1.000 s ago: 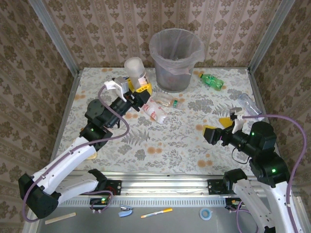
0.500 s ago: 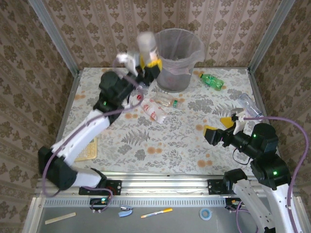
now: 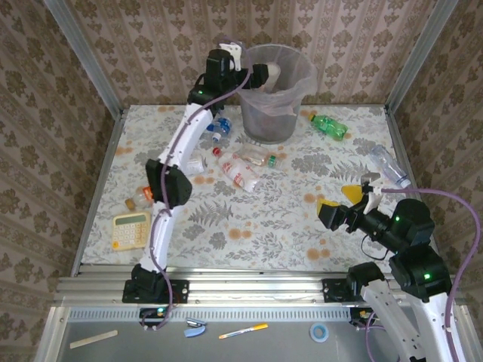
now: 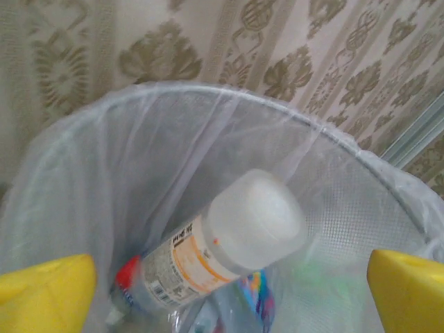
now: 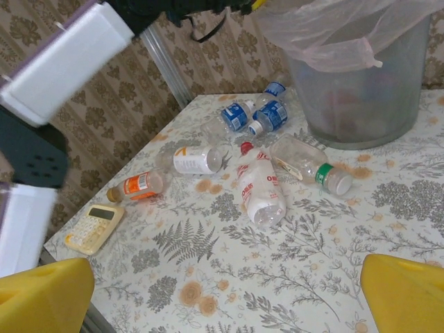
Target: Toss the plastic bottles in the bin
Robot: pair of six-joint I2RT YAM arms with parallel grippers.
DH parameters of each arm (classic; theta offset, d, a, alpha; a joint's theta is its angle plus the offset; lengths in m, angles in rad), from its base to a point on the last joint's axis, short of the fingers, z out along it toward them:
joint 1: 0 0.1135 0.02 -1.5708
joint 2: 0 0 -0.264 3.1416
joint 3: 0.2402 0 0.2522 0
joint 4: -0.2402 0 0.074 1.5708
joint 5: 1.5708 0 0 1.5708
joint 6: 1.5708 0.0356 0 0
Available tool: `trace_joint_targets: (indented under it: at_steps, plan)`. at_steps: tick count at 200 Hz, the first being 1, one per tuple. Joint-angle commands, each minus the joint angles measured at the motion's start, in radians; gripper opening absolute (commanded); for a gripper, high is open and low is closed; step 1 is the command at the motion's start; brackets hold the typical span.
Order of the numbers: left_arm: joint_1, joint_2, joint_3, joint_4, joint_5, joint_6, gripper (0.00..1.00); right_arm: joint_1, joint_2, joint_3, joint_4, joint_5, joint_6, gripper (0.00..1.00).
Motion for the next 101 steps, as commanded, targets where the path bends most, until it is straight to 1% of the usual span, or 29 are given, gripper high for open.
trace_joint_targets:
  at_steps: [1,14,55,76,101]
  plan:
    - [-0.008,-0.421,-0.327,0.2,-0.072,-0.008,1.0,0.007,-0.011,-0.003,-0.027,-0.012,-0.008,1.0]
    - [0.002,-0.526,-0.445,0.255,-0.075,-0.02,1.0,0.007,-0.013,-0.005,-0.032,-0.011,-0.006,1.0]
    - [-0.007,-0.759,-0.646,0.276,-0.061,-0.005,1.0,0.007,-0.007,-0.027,-0.032,-0.008,0.028,1.0]
    - [-0.01,-0.864,-0.746,0.242,-0.081,-0.01,1.0,0.008,0.001,-0.039,-0.038,-0.007,0.04,1.0]
    - [-0.023,-0.964,-0.847,0.157,-0.142,-0.011,1.0,0.007,0.0,-0.042,-0.051,-0.005,0.045,1.0]
